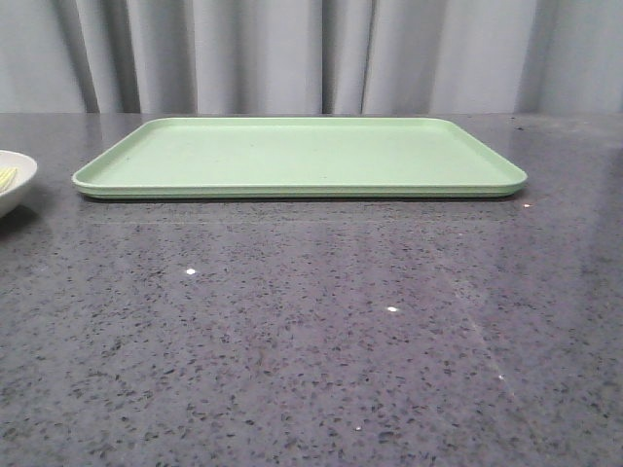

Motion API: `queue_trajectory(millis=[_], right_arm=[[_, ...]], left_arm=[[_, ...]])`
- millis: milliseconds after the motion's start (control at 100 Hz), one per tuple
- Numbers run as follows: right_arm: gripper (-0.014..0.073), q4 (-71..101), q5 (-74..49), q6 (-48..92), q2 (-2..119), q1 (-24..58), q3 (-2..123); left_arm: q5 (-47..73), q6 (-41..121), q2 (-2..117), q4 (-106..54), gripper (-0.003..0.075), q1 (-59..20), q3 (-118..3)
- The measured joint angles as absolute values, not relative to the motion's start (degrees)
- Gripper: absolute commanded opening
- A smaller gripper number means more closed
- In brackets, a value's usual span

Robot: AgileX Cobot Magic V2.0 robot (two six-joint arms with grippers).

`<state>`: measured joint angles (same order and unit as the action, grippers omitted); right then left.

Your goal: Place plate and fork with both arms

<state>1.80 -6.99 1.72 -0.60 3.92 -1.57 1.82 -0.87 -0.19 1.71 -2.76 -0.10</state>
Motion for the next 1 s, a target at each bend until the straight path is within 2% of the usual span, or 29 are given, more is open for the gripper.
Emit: queue_trajectory(millis=[780, 1000], right_arm=[[-0.0068, 1.8, -6.3, 1.7, -0.6, 3.9, -1.6], [-0.0068, 1.8, -1.0, 1.7, -0.6, 3.9, -1.6]], left_arm=[[1.8, -0.9, -0.2, 1.7, -0.0020, -2.8, -0.1], [-2.1, -0.9, -0.2, -1.2, -0.0020, -2.8, -0.2]])
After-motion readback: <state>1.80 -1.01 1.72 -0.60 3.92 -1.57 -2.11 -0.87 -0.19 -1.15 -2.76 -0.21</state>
